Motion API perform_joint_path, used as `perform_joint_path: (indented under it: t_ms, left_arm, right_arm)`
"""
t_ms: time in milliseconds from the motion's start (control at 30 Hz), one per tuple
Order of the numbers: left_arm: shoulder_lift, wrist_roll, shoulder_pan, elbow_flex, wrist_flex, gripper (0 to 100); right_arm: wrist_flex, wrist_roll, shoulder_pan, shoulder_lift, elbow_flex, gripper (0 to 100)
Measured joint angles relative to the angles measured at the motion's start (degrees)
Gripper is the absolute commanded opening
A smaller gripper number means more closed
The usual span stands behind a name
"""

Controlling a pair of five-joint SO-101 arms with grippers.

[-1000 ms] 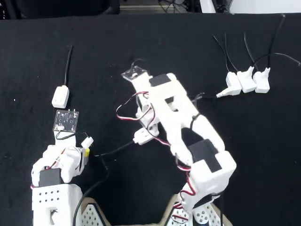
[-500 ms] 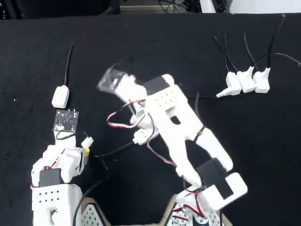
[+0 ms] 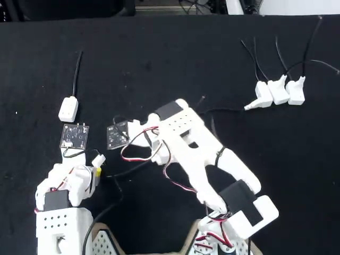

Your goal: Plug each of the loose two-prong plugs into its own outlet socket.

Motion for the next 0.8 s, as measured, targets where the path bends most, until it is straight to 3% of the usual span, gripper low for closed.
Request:
perform_joint_path:
  t_ms: [233, 800]
  left_arm:
    - [0.0, 0.0, 0.0, 0.0, 0.0, 22]
    - [0.0, 0.0, 0.0, 0.0, 0.0, 22]
  right_arm:
    - [-10.64, 2.81, 1.23, 0.0, 6.15, 17.4]
    - [-12.22, 7.91, 2.55, -1.05, 10.37, 17.3]
